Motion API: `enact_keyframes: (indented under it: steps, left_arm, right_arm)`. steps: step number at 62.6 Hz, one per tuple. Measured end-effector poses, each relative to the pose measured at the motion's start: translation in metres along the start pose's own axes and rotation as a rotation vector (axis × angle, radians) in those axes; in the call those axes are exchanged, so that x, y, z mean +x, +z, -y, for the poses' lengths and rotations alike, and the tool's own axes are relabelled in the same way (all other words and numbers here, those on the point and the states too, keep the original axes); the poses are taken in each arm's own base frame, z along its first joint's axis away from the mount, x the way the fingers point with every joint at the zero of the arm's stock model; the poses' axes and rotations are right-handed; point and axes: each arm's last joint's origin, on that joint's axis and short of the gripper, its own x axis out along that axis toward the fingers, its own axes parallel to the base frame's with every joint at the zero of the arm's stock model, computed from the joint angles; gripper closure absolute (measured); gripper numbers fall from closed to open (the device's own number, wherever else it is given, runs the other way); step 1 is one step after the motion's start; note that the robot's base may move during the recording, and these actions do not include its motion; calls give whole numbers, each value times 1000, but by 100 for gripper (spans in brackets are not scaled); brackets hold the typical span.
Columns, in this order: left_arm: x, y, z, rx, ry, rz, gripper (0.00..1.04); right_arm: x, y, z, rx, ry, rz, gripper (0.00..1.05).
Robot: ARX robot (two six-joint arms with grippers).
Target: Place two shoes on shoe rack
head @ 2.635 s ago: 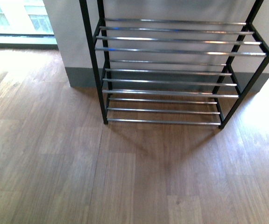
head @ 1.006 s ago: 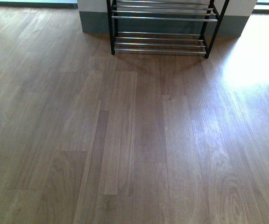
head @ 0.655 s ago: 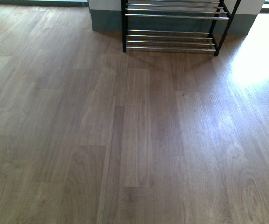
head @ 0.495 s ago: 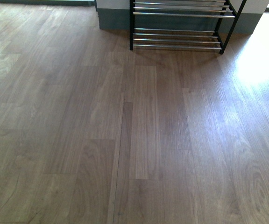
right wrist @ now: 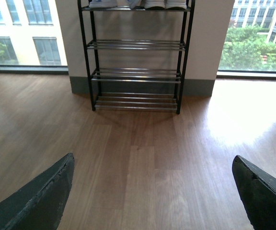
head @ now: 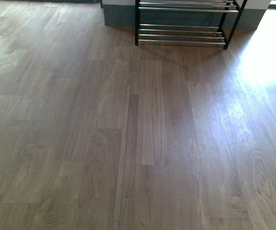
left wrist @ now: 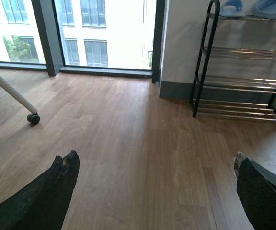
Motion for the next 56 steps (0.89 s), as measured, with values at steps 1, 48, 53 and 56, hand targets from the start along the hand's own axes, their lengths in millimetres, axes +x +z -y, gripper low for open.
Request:
enact_keyframes:
  steps: [1, 48, 53, 56]
  left_arm:
    - [0, 0, 0, 0, 0, 0, 9]
    - [0, 0, 0, 0, -2, 0, 9]
    - [0, 0, 0, 0, -2, 0, 9]
    - [0, 0, 0, 0, -2, 0, 9]
  right_arm:
    - [0, 0, 0, 0, 0, 0, 9]
    - [0, 0, 0, 0, -4, 0, 9]
    - [0, 0, 0, 0, -4, 0, 9]
    - [0, 0, 0, 0, -4, 0, 9]
